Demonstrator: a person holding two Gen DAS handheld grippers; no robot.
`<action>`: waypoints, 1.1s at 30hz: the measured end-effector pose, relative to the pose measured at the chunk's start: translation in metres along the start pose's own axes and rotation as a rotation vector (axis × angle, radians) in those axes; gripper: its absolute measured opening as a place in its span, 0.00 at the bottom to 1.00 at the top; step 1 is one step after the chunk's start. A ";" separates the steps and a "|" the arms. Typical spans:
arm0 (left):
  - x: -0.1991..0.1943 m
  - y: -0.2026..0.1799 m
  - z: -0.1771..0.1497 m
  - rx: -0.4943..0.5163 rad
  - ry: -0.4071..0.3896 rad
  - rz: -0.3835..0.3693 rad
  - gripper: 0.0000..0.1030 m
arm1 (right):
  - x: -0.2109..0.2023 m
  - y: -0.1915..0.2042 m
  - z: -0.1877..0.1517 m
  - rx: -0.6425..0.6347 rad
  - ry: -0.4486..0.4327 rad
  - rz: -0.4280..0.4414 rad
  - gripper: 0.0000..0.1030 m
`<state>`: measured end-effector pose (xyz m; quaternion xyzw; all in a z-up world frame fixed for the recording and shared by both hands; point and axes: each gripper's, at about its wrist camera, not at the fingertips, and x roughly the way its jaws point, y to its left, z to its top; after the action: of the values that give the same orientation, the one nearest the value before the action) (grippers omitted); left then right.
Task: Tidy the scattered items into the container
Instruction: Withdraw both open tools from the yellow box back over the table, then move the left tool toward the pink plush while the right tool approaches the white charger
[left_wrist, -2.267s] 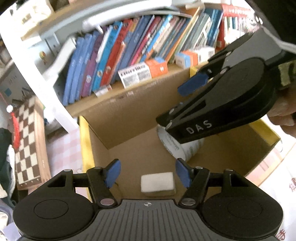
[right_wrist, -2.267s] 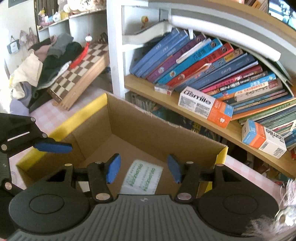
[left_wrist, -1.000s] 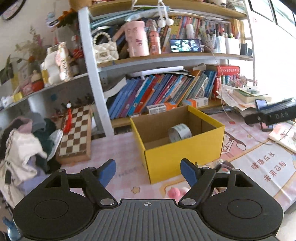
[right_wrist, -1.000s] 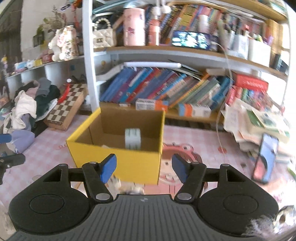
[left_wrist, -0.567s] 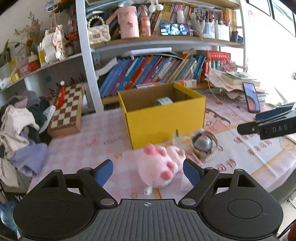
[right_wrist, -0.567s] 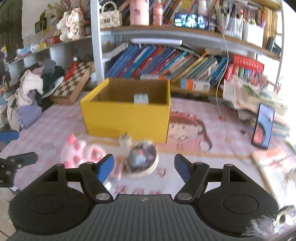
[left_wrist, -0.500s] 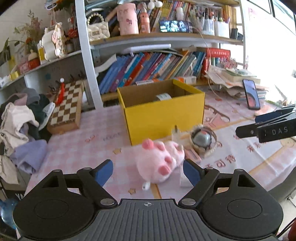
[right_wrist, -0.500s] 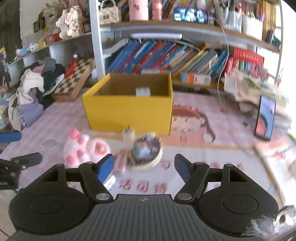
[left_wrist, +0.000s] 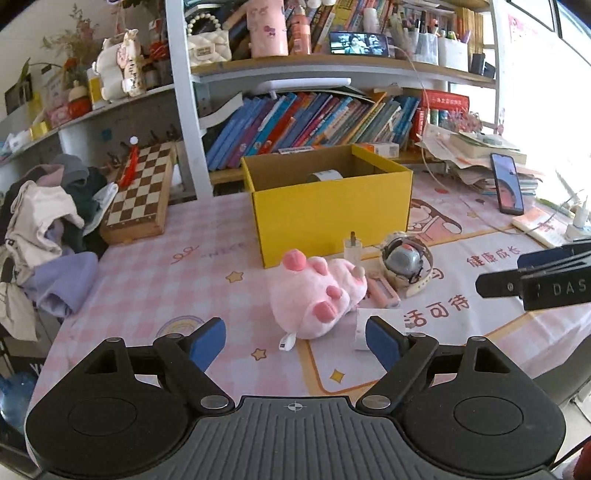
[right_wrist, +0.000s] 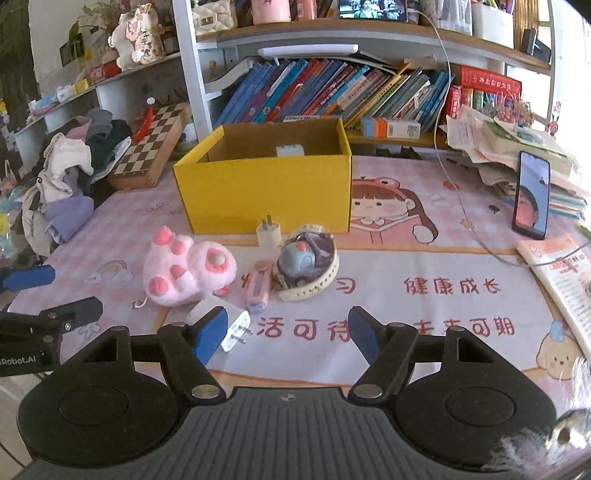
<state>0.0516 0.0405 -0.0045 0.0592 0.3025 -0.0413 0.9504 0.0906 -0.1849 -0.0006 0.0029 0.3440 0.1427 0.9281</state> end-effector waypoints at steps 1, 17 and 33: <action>0.000 0.000 0.000 0.000 0.001 0.002 0.83 | 0.000 0.001 -0.001 -0.001 0.005 0.004 0.68; 0.006 -0.012 -0.012 0.012 0.050 -0.012 0.88 | 0.008 0.018 -0.015 -0.093 0.075 0.054 0.70; 0.008 -0.012 -0.012 -0.002 0.027 -0.028 0.88 | 0.018 0.019 -0.007 -0.105 0.087 0.055 0.69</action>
<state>0.0499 0.0304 -0.0203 0.0543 0.3160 -0.0536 0.9457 0.0946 -0.1624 -0.0156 -0.0427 0.3758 0.1860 0.9068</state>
